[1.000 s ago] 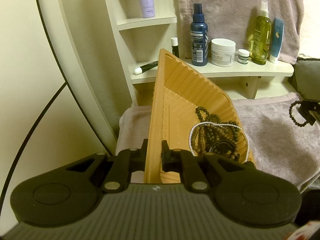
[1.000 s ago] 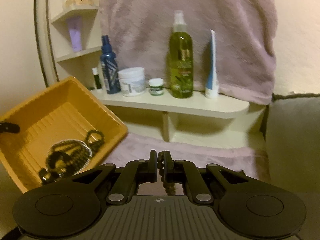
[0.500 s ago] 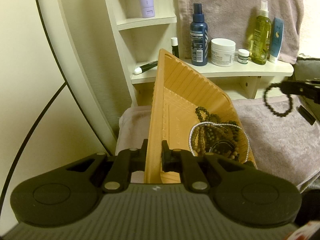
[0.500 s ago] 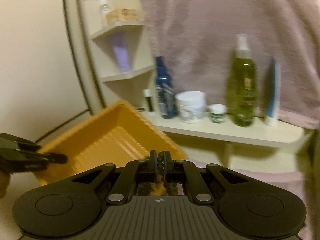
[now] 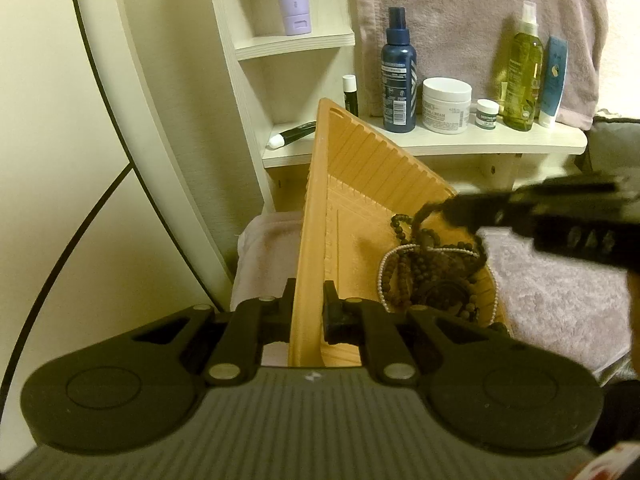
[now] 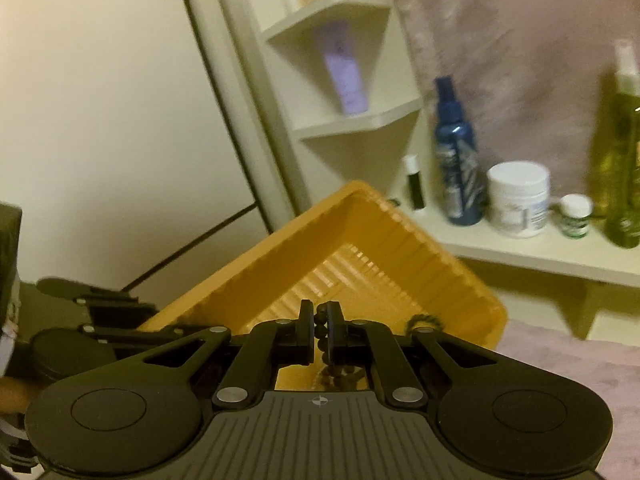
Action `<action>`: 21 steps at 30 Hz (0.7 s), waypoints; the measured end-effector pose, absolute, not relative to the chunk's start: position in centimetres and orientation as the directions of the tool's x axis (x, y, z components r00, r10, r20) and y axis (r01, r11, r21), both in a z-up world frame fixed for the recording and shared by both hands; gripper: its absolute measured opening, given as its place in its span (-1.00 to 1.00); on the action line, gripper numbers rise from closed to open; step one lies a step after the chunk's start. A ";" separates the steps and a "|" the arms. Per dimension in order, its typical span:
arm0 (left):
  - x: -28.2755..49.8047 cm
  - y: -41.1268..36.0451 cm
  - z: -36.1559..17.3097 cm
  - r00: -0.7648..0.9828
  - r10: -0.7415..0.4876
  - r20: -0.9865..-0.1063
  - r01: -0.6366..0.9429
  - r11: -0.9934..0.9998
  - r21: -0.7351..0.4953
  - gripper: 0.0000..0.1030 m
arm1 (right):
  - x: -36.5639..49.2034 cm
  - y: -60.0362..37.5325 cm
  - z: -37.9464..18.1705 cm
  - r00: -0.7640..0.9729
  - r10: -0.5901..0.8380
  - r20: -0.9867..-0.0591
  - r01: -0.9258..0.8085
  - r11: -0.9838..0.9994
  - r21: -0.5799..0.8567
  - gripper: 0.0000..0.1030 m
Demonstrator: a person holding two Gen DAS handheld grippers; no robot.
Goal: Organize jewelry
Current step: 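Carry the bead bracelet over the tray and open the right gripper, then grasp the black cylindrical case on the towel with the right gripper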
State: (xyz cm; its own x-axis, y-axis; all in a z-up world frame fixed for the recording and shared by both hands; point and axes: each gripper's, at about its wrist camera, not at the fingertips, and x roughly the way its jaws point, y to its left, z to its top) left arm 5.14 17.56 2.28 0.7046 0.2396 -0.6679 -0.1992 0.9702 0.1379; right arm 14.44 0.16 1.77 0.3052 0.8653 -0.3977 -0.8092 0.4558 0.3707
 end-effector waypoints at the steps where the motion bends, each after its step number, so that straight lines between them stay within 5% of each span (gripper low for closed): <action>1: 5.1 17.6 2.3 0.705 0.239 -0.668 -0.199 0.970 0.137 -0.81 | 14.4 0.4 1.4 0.291 0.869 -0.399 -0.809 0.447 0.382 -0.88; 9: 5.2 17.8 2.2 0.706 0.235 -0.668 -0.200 0.971 0.130 -0.81 | 14.4 0.7 -1.4 0.188 0.884 -0.429 -0.791 0.395 0.467 -0.84; 13: 5.2 17.8 2.2 0.705 0.235 -0.669 -0.202 0.971 0.129 -0.82 | 14.8 -0.7 -1.5 0.227 0.879 -0.420 -0.771 0.426 0.474 -0.41; 21: 5.3 17.9 2.3 0.705 0.236 -0.669 -0.201 0.971 0.131 -0.82 | 16.3 -6.2 -1.7 0.373 0.826 -0.423 -0.683 0.553 0.477 -0.39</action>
State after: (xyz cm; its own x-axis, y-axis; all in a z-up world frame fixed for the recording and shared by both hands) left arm 5.29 17.86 2.28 0.7052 0.2362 -0.6685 -0.2008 0.9708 0.1312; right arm 16.27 -6.23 -1.71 0.3726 0.8260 -0.4231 -0.6830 0.5527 0.4775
